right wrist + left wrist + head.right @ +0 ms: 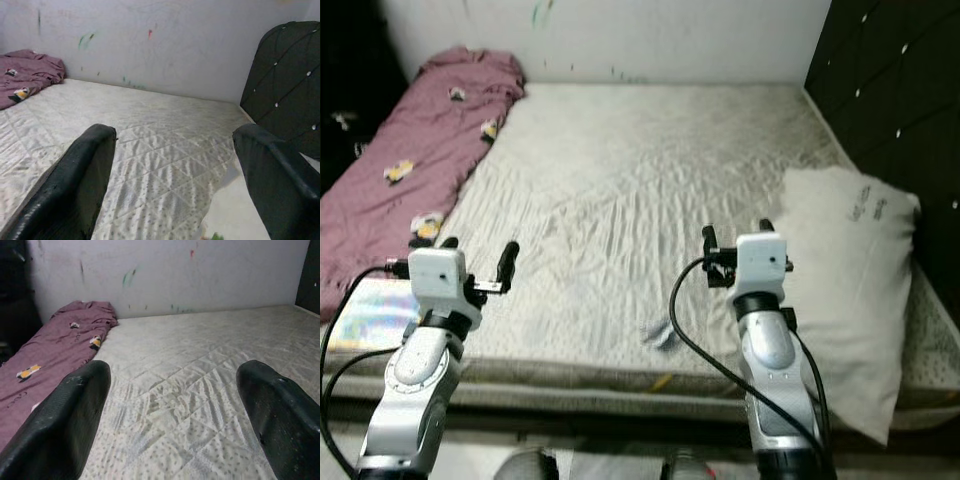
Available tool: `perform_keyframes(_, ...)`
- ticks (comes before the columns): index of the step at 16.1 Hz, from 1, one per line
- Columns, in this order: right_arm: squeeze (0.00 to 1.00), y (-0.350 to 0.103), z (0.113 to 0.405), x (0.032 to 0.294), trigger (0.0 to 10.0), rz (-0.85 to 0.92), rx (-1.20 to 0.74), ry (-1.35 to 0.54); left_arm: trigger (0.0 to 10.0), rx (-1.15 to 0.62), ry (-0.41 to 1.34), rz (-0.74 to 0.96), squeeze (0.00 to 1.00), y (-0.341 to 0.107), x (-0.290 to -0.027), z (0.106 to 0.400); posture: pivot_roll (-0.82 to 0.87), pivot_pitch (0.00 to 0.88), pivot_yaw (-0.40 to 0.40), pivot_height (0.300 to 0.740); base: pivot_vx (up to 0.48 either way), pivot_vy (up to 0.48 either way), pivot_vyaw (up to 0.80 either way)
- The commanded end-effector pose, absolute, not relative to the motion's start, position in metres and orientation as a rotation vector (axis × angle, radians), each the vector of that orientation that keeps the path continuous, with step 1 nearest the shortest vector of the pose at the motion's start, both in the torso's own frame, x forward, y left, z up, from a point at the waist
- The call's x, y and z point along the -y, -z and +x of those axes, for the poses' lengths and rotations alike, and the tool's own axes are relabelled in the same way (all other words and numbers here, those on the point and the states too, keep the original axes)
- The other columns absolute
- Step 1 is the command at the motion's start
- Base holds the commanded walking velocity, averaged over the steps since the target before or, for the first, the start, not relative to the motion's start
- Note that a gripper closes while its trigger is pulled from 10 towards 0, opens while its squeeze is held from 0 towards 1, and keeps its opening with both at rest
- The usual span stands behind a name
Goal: Clean up the room
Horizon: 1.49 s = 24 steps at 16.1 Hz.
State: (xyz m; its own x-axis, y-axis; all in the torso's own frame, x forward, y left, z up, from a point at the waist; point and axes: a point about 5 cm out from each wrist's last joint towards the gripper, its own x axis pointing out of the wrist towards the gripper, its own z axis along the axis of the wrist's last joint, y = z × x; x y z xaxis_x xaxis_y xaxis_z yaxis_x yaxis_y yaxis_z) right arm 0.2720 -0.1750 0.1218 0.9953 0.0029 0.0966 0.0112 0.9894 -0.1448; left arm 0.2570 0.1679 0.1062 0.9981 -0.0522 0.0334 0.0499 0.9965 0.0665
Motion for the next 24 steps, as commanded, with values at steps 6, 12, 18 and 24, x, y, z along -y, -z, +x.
perform_keyframes(6, 0.0, -0.121, 0.273, 0.17, 10.0, -0.135, 0.09, -0.026, 10.0, 0.025, 0.027, 0.065, 0.0, -0.105, -0.171, 0.256, -0.05, 0.0, 0.022, 0.589, 0.0, 0.0, 0.0)
perform_keyframes(12, 0.0, -0.121, 0.274, 0.17, 10.0, -0.145, 0.082, -0.044, 10.0, 0.035, 0.033, 0.057, 0.0, -0.107, -0.171, 0.254, -0.04, 0.0, 0.012, 0.589, 0.0, 0.0, 0.0)
perform_keyframes(18, 0.0, -0.124, 0.278, 0.166, 10.0, -0.145, 0.096, -0.056, 10.0, 0.041, 0.041, 0.047, 0.0, -0.109, -0.171, 0.254, -0.05, 0.0, 0.017, 0.589, 0.124, 0.0, 0.0)
perform_keyframes(24, 0.0, -0.125, 0.28, 0.162, 10.0, -0.189, 0.104, -0.084, 10.0, 0.039, 0.045, 0.046, 0.0, -0.109, -0.171, 0.254, -0.05, 0.0, 0.017, 0.589, 0.269, 0.0, 0.13)
